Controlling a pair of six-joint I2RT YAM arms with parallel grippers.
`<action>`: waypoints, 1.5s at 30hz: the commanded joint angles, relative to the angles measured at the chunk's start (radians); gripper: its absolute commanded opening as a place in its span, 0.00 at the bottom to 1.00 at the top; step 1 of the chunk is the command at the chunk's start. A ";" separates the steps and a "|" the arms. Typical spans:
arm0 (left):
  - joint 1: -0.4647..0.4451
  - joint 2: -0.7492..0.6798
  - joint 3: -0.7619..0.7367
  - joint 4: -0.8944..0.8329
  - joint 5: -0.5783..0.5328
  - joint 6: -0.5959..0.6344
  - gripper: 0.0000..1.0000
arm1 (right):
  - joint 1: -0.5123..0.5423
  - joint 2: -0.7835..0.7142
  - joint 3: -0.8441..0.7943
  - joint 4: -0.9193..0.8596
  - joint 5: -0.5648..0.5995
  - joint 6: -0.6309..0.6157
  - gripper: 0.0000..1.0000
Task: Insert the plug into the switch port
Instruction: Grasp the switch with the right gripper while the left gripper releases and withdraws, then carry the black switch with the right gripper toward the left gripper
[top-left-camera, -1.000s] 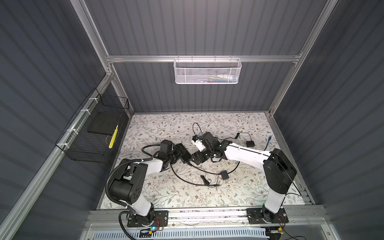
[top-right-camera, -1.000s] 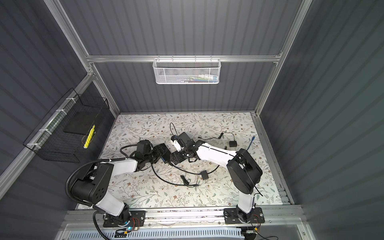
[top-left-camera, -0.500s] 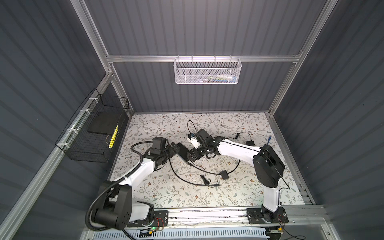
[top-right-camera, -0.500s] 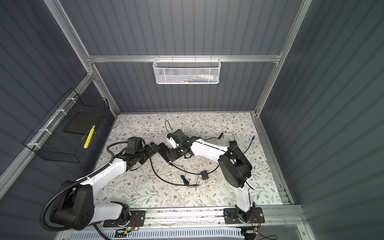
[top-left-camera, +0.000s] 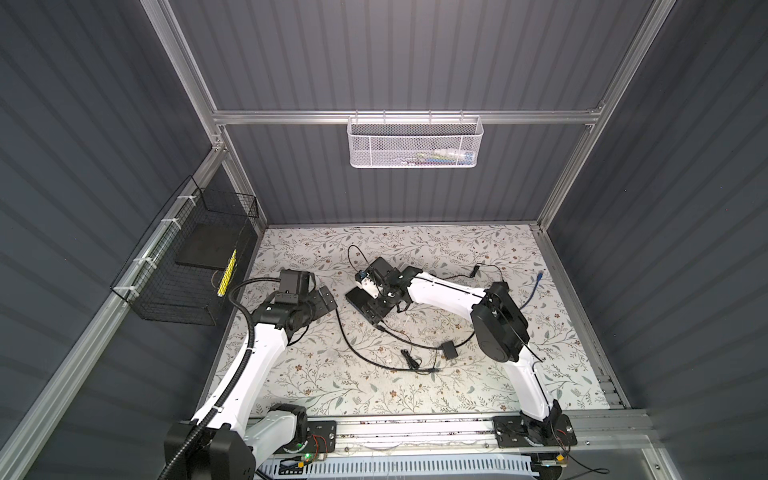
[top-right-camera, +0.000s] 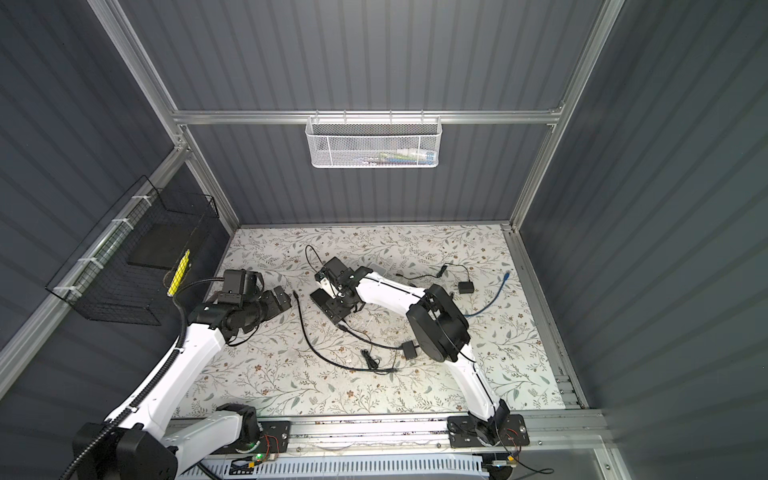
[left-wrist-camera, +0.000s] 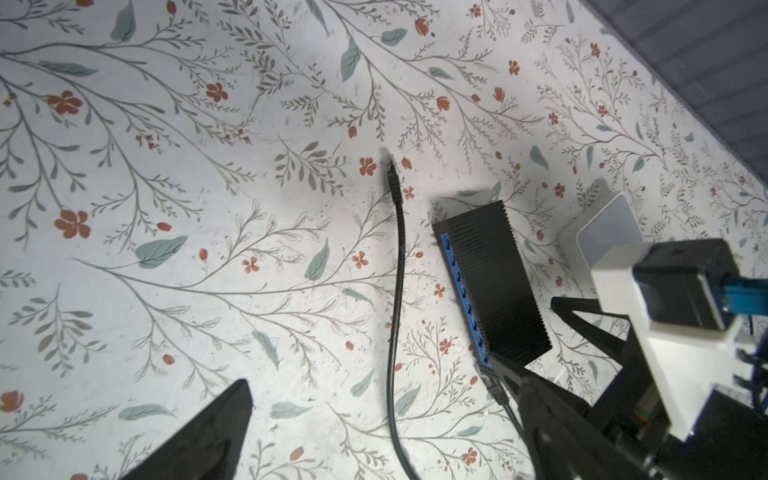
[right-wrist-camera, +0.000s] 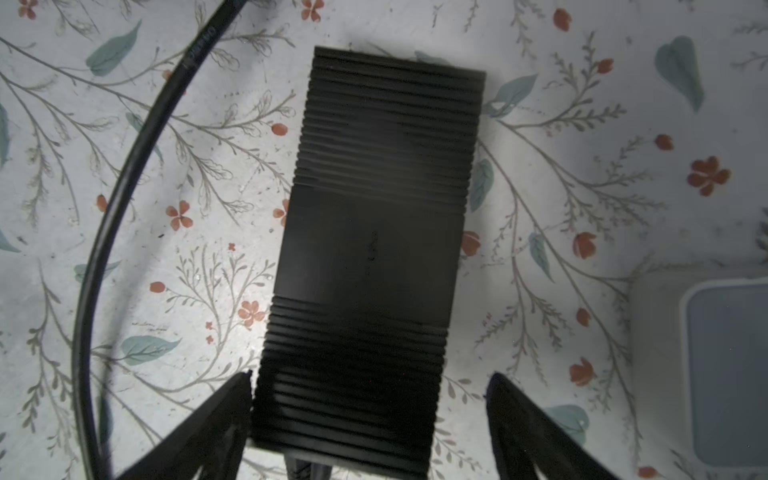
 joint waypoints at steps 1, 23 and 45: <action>0.016 -0.034 -0.023 -0.062 0.003 0.032 1.00 | 0.014 0.007 0.038 -0.048 0.020 -0.032 0.89; 0.025 -0.064 0.033 -0.145 0.056 0.059 1.00 | 0.028 0.145 0.184 -0.114 0.064 -0.135 0.84; 0.025 -0.086 0.052 -0.159 0.222 0.112 1.00 | 0.023 0.043 0.082 0.010 0.071 -0.259 0.47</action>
